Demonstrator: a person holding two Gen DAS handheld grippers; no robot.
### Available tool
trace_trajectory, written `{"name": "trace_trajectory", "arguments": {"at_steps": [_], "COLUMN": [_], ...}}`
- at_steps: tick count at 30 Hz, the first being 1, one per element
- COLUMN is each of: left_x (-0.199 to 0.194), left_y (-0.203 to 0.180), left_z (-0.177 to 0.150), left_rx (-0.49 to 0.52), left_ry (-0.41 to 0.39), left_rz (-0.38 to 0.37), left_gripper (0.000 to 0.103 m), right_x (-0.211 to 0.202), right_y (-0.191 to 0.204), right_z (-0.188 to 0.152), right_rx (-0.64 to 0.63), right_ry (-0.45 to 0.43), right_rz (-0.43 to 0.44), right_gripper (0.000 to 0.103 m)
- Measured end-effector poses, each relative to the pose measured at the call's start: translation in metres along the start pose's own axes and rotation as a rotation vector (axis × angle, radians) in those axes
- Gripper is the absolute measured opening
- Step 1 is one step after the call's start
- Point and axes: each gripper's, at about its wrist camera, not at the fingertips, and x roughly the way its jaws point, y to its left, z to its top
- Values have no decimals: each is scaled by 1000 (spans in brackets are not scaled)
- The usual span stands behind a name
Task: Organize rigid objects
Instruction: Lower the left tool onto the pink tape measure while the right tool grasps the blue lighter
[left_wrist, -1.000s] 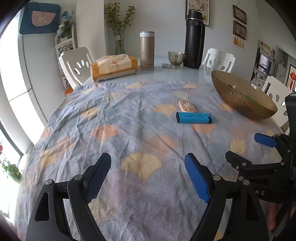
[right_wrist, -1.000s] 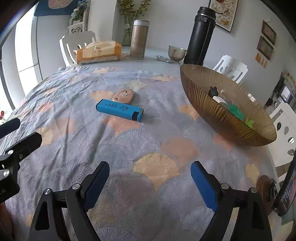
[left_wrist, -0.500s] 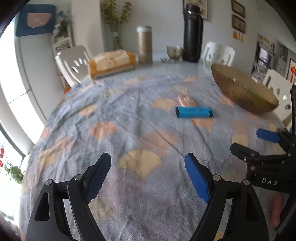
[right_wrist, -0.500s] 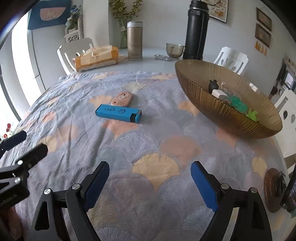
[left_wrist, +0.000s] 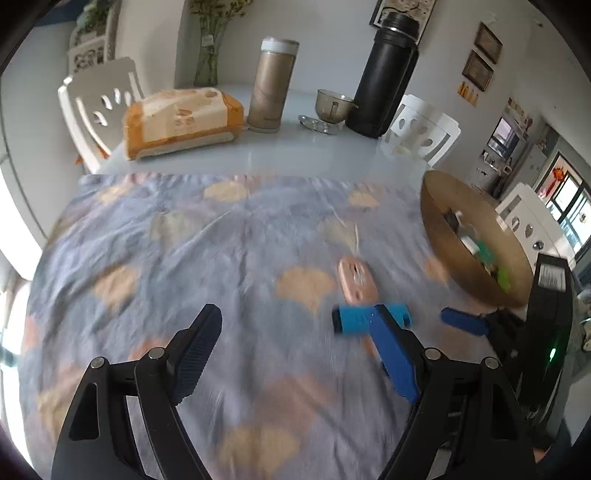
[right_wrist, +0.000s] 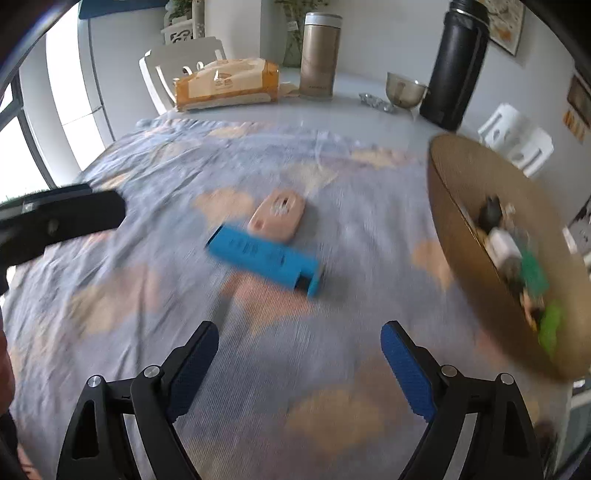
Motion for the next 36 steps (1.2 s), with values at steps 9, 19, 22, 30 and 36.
{"name": "trace_trajectory", "arguments": {"at_steps": [9, 19, 22, 30, 36], "left_x": [44, 45, 51, 95, 91], "left_y": [3, -12, -31, -80, -83], "left_z": [3, -1, 1, 11, 10], "left_rx": [-4, 59, 108, 202, 224], "left_ry": [-7, 2, 30, 118, 79], "left_rz": [-25, 2, 11, 99, 113], "left_gripper": [81, 80, 80, 72, 39], "right_x": [25, -13, -24, -21, -14], "right_y": [-8, 1, -15, -53, -52], "right_z": [32, -13, -33, -38, -25], "right_rx": [-36, -67, 0, 169, 163], "right_ry": [-37, -25, -29, -63, -55], "right_rz": [119, 139, 81, -31, -38], "right_gripper": [79, 25, 25, 25, 38]}}
